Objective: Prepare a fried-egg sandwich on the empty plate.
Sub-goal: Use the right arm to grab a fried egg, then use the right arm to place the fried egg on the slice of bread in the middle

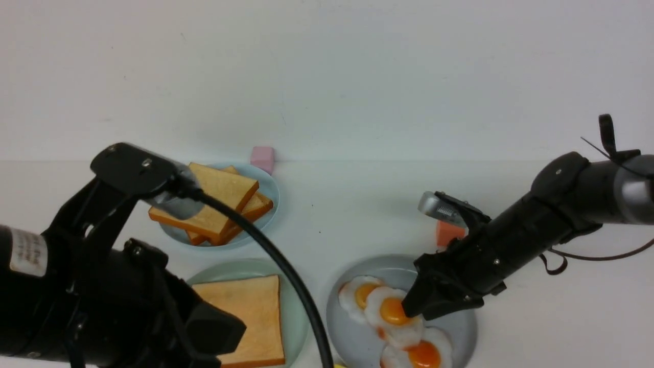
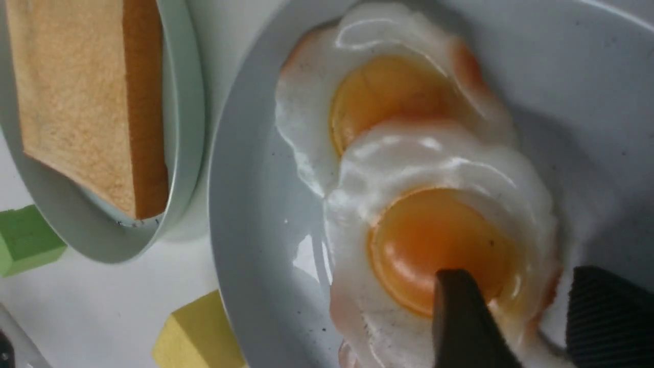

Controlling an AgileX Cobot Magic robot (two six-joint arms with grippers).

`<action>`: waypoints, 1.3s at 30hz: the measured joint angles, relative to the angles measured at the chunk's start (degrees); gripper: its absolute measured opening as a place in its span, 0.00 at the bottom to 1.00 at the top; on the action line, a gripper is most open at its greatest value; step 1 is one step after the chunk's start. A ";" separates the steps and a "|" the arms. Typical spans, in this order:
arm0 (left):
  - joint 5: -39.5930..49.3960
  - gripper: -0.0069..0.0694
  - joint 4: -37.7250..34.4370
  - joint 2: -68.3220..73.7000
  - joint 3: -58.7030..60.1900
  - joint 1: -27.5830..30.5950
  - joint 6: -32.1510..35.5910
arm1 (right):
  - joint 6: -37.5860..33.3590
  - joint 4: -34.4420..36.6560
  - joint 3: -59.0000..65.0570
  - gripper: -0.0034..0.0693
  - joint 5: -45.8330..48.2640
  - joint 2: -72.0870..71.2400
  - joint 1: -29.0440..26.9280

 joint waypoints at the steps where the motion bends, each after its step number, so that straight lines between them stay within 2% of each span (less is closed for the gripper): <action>1: 0.05 0.07 0.02 0.00 0.00 0.00 0.00 | -0.13 0.05 0.00 0.41 0.00 0.08 0.00; 3: 0.05 0.07 0.13 0.00 0.00 0.00 -0.68 | -0.18 0.05 0.00 0.30 0.00 0.08 -0.11; 4: 0.05 0.07 0.21 0.00 0.00 0.00 -0.95 | -0.18 0.05 0.00 0.29 0.06 0.08 -0.11; 5: 0.12 0.07 0.68 -0.04 0.00 0.00 -2.24 | -0.20 0.07 0.00 0.18 0.27 0.08 -0.42; 7: 0.49 0.07 1.96 -0.23 0.00 -0.02 -3.87 | -0.25 -0.03 0.00 0.10 0.46 -0.20 -0.77; 9: 1.22 0.07 3.72 -0.92 0.00 -0.02 -5.75 | -0.25 -0.16 0.00 0.07 0.46 -1.05 -0.93; 16: 9.25 0.07 11.29 -7.34 0.04 -0.02 -13.48 | 0.39 -0.55 -2.80 0.07 2.46 -7.47 1.07; 20: 12.47 0.07 17.62 -15.92 0.04 -0.02 -20.26 | 3.04 -0.49 -10.28 0.08 3.15 -9.18 8.75; 23: 14.14 0.07 21.58 -21.12 0.04 -0.02 -24.61 | 4.66 -0.37 -15.94 0.09 0.64 -7.07 15.97; 27: 15.73 0.07 23.80 -25.15 0.04 -0.02 -28.39 | 5.54 -0.13 -21.62 0.11 -3.12 -1.88 22.06; 32: 17.58 0.07 24.13 -27.37 0.04 -0.02 -29.95 | 6.01 -0.54 -24.16 0.18 -8.22 5.49 24.85; 36: 19.38 0.07 24.13 -27.56 0.04 -0.02 -30.41 | 6.48 -0.78 -24.33 0.34 -11.64 9.06 25.13; 39: 20.06 0.07 24.13 -27.56 0.04 -0.02 -30.70 | 6.53 -1.17 -24.45 0.47 -9.47 9.26 24.88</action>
